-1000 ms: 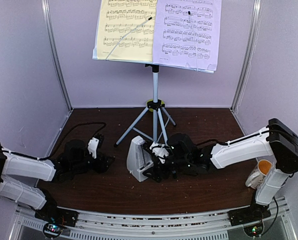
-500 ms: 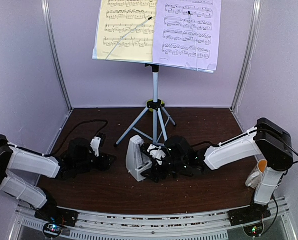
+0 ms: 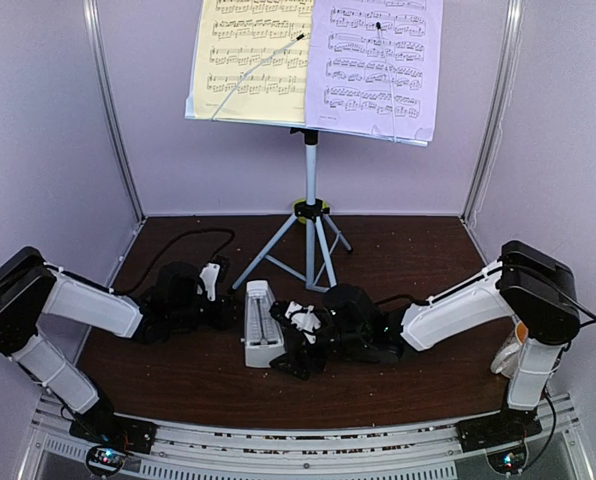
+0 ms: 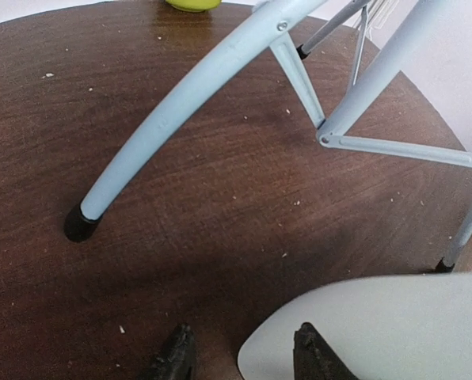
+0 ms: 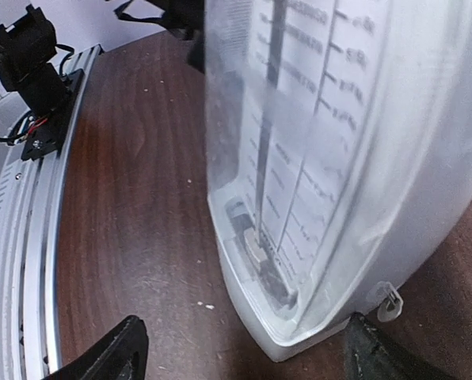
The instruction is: Set up the instrument practice props
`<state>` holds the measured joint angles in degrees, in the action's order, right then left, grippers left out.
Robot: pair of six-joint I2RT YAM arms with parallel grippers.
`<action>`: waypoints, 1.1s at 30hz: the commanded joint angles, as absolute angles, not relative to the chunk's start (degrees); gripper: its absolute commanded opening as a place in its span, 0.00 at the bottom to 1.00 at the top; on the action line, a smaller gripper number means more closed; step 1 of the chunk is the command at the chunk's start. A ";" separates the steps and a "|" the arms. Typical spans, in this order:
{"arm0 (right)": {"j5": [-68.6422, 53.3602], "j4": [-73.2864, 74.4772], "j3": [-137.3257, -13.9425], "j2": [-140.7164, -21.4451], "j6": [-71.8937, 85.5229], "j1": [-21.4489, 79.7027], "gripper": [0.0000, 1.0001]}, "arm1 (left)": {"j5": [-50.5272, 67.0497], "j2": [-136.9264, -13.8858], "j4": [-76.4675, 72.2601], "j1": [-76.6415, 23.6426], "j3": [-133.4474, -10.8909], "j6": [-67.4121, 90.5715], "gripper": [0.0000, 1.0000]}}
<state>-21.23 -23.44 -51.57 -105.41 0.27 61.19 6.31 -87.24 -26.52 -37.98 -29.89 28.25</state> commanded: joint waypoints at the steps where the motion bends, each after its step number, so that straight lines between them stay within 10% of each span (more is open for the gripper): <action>1: -23.07 -29.94 -51.68 -107.63 3.78 64.03 0.85 | 9.07 -89.45 -29.07 -37.58 -33.56 27.58 0.45; 7: -22.54 -35.66 -50.34 -108.10 7.63 66.14 0.84 | 5.29 -84.27 -24.00 -33.85 -34.36 26.98 0.60; 13: -19.79 -41.62 -44.78 -104.07 11.42 65.38 0.84 | -7.20 -67.69 -13.35 -33.42 -33.18 19.85 0.97; 24: -12.92 -38.84 -39.16 -95.60 13.97 61.78 0.80 | -2.80 -48.86 6.53 -33.25 -35.40 22.66 0.98; 33: -9.14 -35.76 -38.90 -96.25 16.28 60.37 0.74 | -19.37 -45.81 6.16 -56.02 -33.76 28.36 0.98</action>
<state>-11.84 -36.58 -39.72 -96.31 14.52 60.86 -9.69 -44.75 6.02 -48.88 -32.77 25.10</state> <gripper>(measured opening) 0.748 0.977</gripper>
